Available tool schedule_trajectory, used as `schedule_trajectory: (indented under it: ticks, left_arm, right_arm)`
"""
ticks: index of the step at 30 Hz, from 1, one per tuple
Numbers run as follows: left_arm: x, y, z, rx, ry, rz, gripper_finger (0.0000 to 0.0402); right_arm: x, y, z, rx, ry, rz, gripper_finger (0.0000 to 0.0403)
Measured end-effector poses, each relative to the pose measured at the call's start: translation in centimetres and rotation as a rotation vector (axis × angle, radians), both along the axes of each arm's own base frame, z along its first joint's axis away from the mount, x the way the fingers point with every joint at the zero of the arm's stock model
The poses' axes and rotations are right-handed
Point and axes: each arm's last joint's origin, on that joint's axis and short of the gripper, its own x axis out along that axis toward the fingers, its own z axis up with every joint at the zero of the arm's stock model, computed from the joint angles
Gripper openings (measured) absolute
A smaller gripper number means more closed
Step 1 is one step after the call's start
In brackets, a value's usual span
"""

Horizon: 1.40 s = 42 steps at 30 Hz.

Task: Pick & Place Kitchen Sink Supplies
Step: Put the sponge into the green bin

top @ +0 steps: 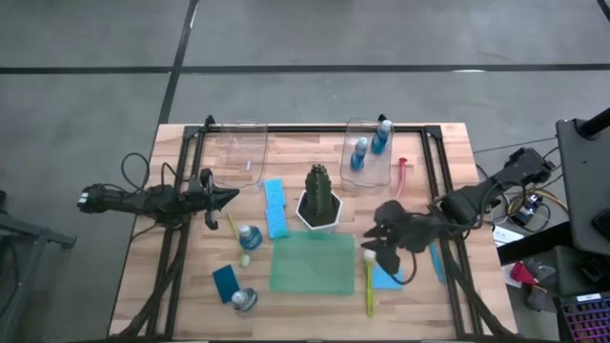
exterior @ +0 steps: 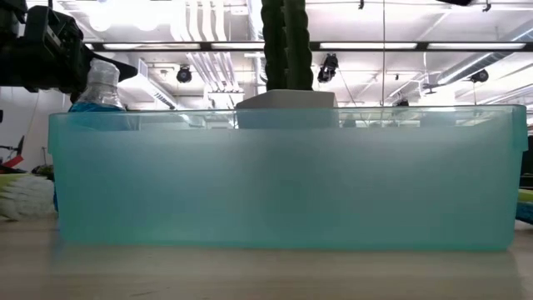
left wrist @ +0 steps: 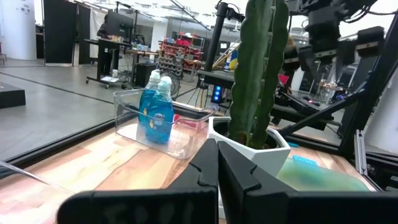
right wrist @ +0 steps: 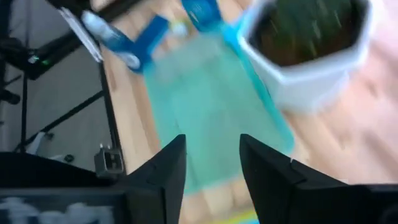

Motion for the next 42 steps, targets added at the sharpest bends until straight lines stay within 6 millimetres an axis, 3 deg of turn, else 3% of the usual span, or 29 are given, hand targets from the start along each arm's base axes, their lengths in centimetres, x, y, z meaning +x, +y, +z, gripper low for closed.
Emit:
schedule_trajectory:
  ticks: [6, 12, 19, 24, 35, 42]
  left_arm:
    - [0.0, 0.0, 0.0, 0.000, 0.000, 0.000, 0.0000]
    - [0.0, 0.0, 0.0, 0.000, 0.000, 0.000, 0.0000]
    - [0.0, 0.0, 0.0, 0.000, 0.001, 0.000, 0.0000]
    - [0.0, 0.0, 0.0, 0.000, 0.000, 0.000, 0.0000]
    - [0.0, 0.0, 0.0, 0.000, 0.000, 0.000, 0.0000]
    - [0.0, 0.0, 0.0, 0.000, 0.000, 0.000, 0.0000]
  right_arm:
    - [-2.1, 2.2, -2.8, 0.127, 0.207, 0.054, 0.0130]
    - [-2.7, 4.0, -6.4, 0.176, 0.405, 0.099, 0.0163]
    - [-2.0, 4.8, -9.9, 0.106, 0.534, 0.078, 0.0225]
    - [-1.3, 5.9, -12.8, -0.001, 0.621, 0.145, 0.0244]
    - [1.0, 8.0, -18.0, -0.205, 0.756, 0.314, 0.0233]
    - [1.3, 8.3, -19.7, -0.239, 0.803, 0.317, 0.0225]
